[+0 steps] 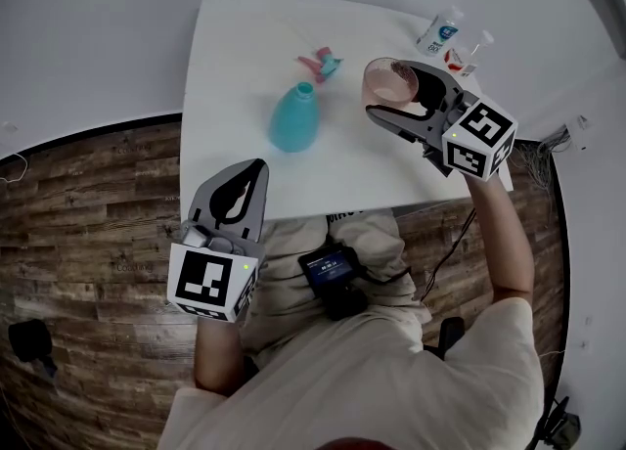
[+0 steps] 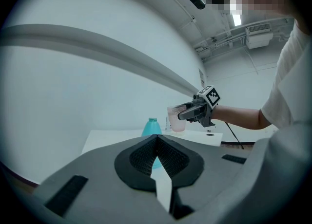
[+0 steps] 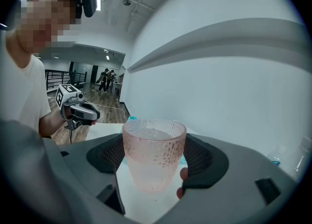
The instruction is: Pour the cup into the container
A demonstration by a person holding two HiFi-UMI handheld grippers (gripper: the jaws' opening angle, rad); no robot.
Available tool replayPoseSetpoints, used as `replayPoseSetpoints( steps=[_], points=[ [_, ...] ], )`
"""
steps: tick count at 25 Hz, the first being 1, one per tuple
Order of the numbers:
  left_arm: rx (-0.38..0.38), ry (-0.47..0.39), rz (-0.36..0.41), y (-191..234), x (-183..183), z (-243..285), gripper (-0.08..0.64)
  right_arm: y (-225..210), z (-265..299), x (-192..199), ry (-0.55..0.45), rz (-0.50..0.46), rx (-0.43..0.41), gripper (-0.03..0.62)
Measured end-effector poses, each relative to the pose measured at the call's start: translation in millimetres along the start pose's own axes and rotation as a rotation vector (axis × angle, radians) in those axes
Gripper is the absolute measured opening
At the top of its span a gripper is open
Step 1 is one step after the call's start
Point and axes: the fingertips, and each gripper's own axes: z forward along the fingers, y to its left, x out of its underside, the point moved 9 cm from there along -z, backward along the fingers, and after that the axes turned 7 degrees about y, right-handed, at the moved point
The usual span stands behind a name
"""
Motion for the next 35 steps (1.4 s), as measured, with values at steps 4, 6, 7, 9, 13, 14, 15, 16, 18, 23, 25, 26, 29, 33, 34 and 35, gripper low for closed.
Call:
replayPoseSetpoints(
  steps=[4, 6, 7, 9, 13, 14, 15, 16, 18, 23, 25, 26, 29, 33, 34, 35],
  points=[
    [-0.008, -0.002, -0.009, 5, 2, 2, 0.011, 1, 5, -8, 0.012, -0.018, -0.012, 0.376],
    [-0.015, -0.002, -0.008, 6, 3, 3, 0.011, 2, 7, -12, 0.019, -0.031, -0.016, 0.376],
    [-0.018, -0.003, -0.008, 7, 3, 3, 0.011, 2, 8, -14, 0.023, -0.037, -0.018, 0.376],
    [-0.023, -0.008, -0.008, 8, 3, 2, 0.011, 4, 11, -16, 0.031, -0.048, -0.020, 0.376],
    [-0.028, -0.013, -0.004, 8, 0, 1, 0.011, 5, 14, -21, 0.050, -0.070, -0.018, 0.376],
    [-0.028, -0.015, -0.003, 7, 0, 1, 0.011, 5, 14, -22, 0.056, -0.077, -0.016, 0.376],
    [-0.028, -0.016, -0.002, 7, -1, 1, 0.011, 5, 14, -24, 0.061, -0.084, -0.014, 0.376],
    [-0.028, -0.017, -0.003, 6, -1, 0, 0.011, 5, 14, -25, 0.067, -0.091, -0.011, 0.376],
    [-0.028, -0.016, -0.005, 7, -1, -1, 0.011, 7, 15, -27, 0.078, -0.108, -0.006, 0.374],
    [-0.019, -0.019, -0.007, 8, 0, 0, 0.011, 7, 20, -35, 0.101, -0.141, 0.001, 0.374],
    [-0.015, -0.020, -0.007, 7, 0, 0, 0.011, 7, 22, -37, 0.108, -0.146, -0.002, 0.374],
    [-0.014, -0.019, -0.007, 7, 0, 0, 0.011, 7, 23, -38, 0.112, -0.150, -0.003, 0.374],
    [-0.015, -0.019, -0.006, 7, 1, -1, 0.011, 10, 27, -38, 0.131, -0.178, 0.003, 0.374],
    [-0.015, -0.018, -0.005, 6, 1, 1, 0.011, 10, 31, -37, 0.156, -0.195, 0.001, 0.374],
    [-0.015, -0.019, -0.006, 6, 1, 1, 0.011, 10, 31, -37, 0.160, -0.194, -0.002, 0.374],
    [-0.015, -0.019, -0.006, 6, 1, 1, 0.011, 10, 32, -37, 0.165, -0.194, -0.004, 0.374]
  ],
)
